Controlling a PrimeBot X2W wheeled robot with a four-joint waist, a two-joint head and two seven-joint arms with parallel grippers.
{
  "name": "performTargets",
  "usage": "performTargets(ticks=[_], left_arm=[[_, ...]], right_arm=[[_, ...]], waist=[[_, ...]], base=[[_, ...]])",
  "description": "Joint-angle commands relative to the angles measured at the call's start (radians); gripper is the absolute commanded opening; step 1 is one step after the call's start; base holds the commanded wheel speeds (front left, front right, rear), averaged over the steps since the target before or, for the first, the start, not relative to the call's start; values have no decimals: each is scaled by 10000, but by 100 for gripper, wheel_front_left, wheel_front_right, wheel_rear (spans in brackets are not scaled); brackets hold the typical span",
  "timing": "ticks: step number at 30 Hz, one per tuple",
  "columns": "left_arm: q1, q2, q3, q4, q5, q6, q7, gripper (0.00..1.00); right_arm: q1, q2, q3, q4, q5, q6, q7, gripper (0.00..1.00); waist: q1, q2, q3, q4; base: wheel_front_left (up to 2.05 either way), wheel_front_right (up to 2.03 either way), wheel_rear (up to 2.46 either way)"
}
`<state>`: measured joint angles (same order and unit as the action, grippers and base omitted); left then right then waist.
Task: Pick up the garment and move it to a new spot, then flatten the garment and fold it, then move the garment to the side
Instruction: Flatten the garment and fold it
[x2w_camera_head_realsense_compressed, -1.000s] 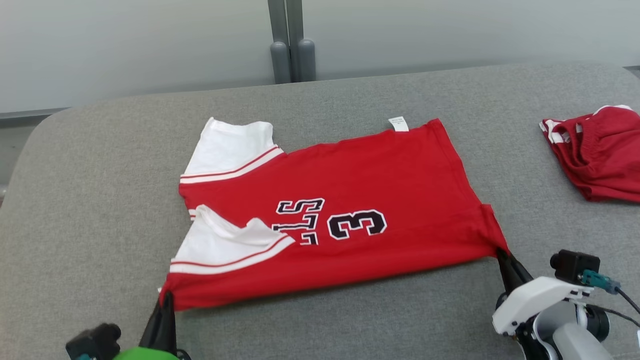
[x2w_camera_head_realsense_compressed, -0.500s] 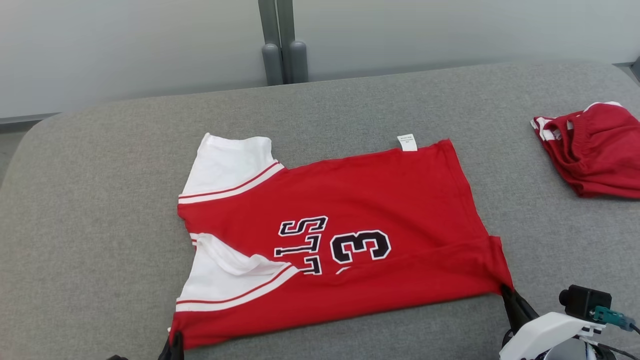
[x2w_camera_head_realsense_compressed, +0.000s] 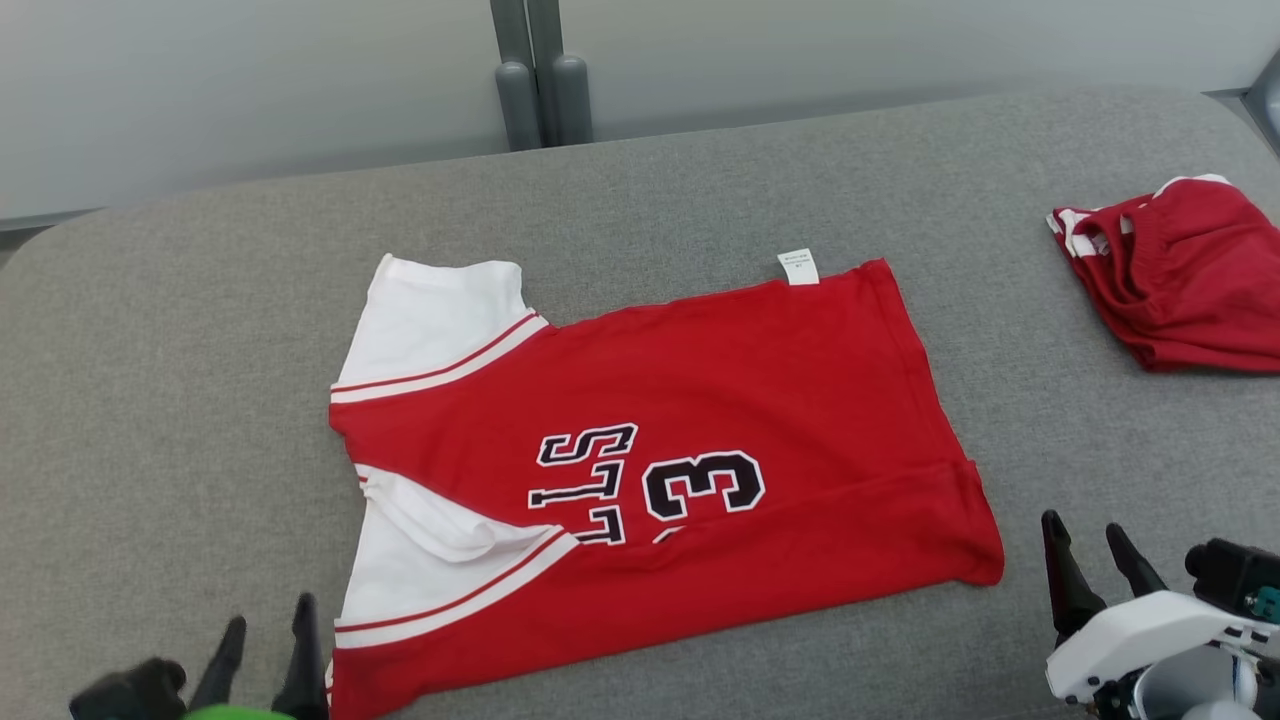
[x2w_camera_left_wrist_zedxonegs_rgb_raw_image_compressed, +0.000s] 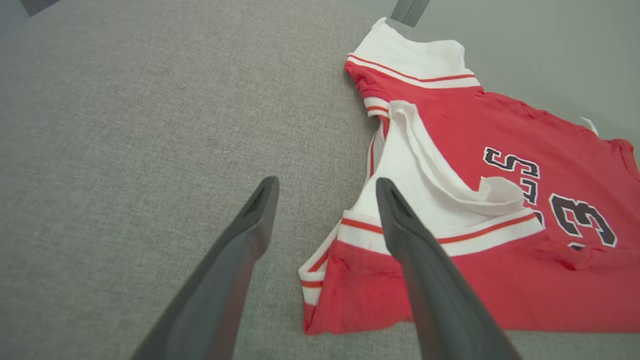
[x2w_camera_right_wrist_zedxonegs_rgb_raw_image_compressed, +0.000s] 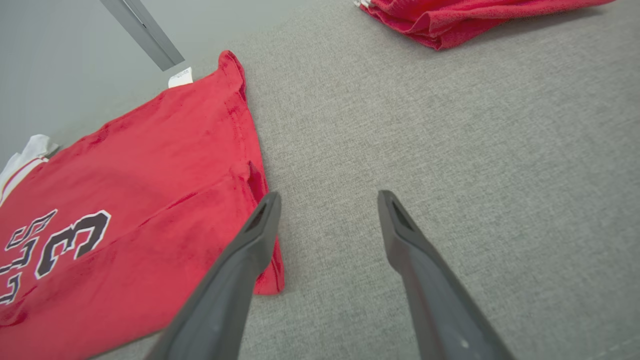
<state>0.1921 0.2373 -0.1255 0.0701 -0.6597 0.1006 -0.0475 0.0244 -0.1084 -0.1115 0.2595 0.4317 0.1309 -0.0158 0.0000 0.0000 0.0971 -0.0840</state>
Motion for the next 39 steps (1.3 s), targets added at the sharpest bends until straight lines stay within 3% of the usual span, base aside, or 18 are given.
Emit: performTargets(ticks=[1, 9, 18, 28, 38, 39], left_arm=[[-528, 237, 66, -77, 228, 25, 68, 100], [-3856, 1174, -406, 602, 980, -250, 1159, 100], [-7683, 1581, -1030, 3408, 1683, -580, 2301, 100], [-9642, 1852, -1276, 5382, 2047, -794, 2535, 100], [-10268, 2017, -1450, 6551, 2116, -812, 2535, 100], [-10287, 2007, -1461, 6633, 2098, -831, 2529, 92]], right_arm=[[-255, 21, 11, -185, -127, -5, -55, 100], [-1391, -7, 962, -949, -414, -5, 21, 100], [-2965, -104, 2510, -1002, -240, -3, -286, 100], [-3592, -243, 3185, -1058, -39, -5, -636, 100], [-3640, -196, 3347, -885, 59, -3, -855, 100], [-3638, -193, 3357, -875, 65, -5, -860, 100]], waist=[[0, 0, 145, -59], [0, 0, 1191, -390], [0, 0, 2746, -1201], [0, 0, 3497, -1774], [0, 0, 3577, -1984], [0, 0, 3578, -1991]], base=[[0, 0, 0], [0, 0, 0], [0, 0, 0], [0, 0, 0], [0, 0, 0], [0, 0, 0]])
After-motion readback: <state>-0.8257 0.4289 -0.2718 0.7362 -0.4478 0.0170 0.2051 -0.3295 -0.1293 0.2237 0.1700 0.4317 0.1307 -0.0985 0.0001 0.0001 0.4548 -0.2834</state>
